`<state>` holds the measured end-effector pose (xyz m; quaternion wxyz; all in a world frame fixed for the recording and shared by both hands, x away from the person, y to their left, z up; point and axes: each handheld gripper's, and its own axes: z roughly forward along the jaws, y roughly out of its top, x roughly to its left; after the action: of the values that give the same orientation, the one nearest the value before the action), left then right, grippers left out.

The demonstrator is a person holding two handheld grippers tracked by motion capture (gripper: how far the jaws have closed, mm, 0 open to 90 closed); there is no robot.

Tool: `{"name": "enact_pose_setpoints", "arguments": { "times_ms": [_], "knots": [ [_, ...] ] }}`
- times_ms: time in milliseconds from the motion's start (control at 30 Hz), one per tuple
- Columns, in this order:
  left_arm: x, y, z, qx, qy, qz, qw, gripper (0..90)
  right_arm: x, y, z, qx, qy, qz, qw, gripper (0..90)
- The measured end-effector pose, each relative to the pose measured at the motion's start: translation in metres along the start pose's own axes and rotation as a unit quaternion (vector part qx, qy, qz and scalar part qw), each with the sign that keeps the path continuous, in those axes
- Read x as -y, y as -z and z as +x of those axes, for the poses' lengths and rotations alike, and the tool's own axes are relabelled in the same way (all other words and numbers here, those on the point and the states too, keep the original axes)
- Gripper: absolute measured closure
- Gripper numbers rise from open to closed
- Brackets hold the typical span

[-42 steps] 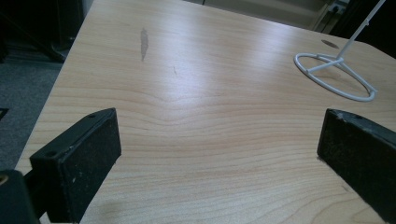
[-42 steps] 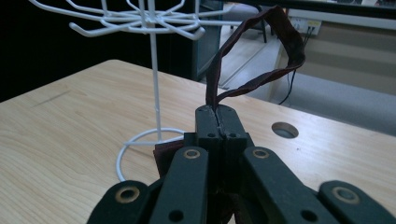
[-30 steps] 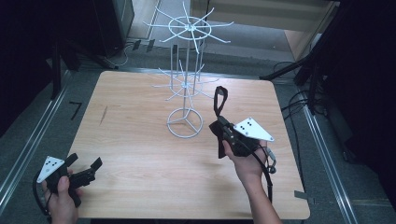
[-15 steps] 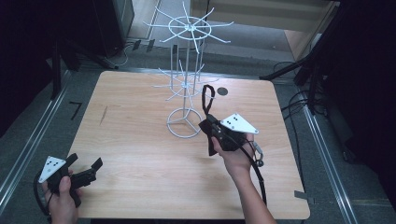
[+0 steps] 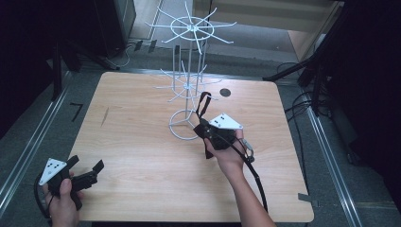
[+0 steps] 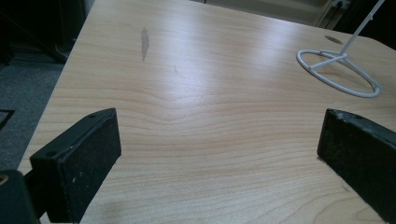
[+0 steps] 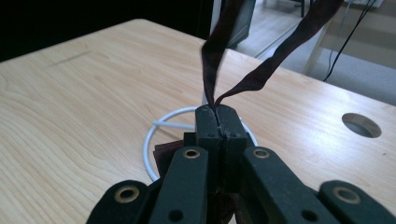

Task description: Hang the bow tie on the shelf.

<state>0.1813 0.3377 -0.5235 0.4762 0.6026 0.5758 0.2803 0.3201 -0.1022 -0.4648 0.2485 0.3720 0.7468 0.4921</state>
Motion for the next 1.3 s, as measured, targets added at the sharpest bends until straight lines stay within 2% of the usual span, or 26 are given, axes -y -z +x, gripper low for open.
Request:
{"name": "enact_pose_setpoints", "arguments": {
  "times_ms": [267, 433, 467, 500, 567, 633, 667, 700, 800, 933, 1033, 1167, 1300],
  "knots": [
    [0.0, 0.0, 0.0, 0.001, 0.0, -0.001, 1.0, 0.2, 0.008, -0.015, -0.003, 0.008, -0.001, 0.02, 0.9998, 90.0],
    [0.0, 0.0, 0.0, 0.001, 0.001, 0.0, 1.0, 0.2, 0.01, -0.018, -0.009, 0.015, -0.007, 0.026, 0.9995, 87.4],
    [0.0, 0.0, 0.0, 0.001, 0.001, 0.0, 1.0, 0.2, 0.009, -0.016, -0.011, 0.028, -0.01, 0.029, 0.9991, 73.1],
    [0.0, 0.0, 0.0, 0.001, 0.001, 0.0, 1.0, 0.2, 0.009, -0.016, -0.011, 0.028, -0.01, 0.029, 0.9991, 73.1],
    [0.0, 0.0, 0.0, 0.001, 0.002, -0.001, 1.0, 0.2, 0.008, -0.014, -0.014, 0.038, -0.017, 0.032, 0.9986, 59.1],
    [0.0, 0.0, 0.001, 0.002, 0.002, -0.001, 1.0, 0.2, 0.008, -0.009, -0.018, 0.045, -0.025, 0.032, 0.9982, 48.9],
    [0.0, 0.0, 0.001, 0.002, 0.002, -0.001, 1.0, 0.2, 0.008, -0.003, -0.023, 0.045, -0.035, 0.032, 0.9978, 41.7],
    [0.0, 0.0, 0.0, 0.001, 0.002, -0.001, 1.0, 0.2, 0.008, -0.003, -0.023, 0.045, -0.035, 0.032, 0.9978, 41.7],
    [0.0, 0.0, 0.0, 0.0, 0.002, -0.001, 1.0, 0.2, 0.01, 0.007, -0.032, 0.044, -0.051, 0.038, 0.997, 29.7],
    [0.0, 0.0, 0.0, 0.0, 0.002, -0.001, 1.0, 0.2, 0.016, 0.018, -0.04, 0.044, -0.05, 0.046, 0.9967, 18.7],
    [0.0, 0.0, 0.0, -0.001, 0.0, -0.001, 1.0, 0.2, 0.023, 0.028, -0.045, 0.058, -0.044, 0.047, 0.9962, 14.6],
    [0.0, 0.0, 0.0, -0.001, -0.001, -0.001, 1.0, 0.2, 0.034, 0.041, -0.055, 0.069, -0.053, 0.045, 0.9952, 13.7],
    [0.0, 0.0, 0.0, -0.002, -0.003, 0.0, 1.0, 0.2, 0.046, 0.053, -0.063, 0.09, -0.056, 0.051, 0.9931, 13.7]
  ]
}}
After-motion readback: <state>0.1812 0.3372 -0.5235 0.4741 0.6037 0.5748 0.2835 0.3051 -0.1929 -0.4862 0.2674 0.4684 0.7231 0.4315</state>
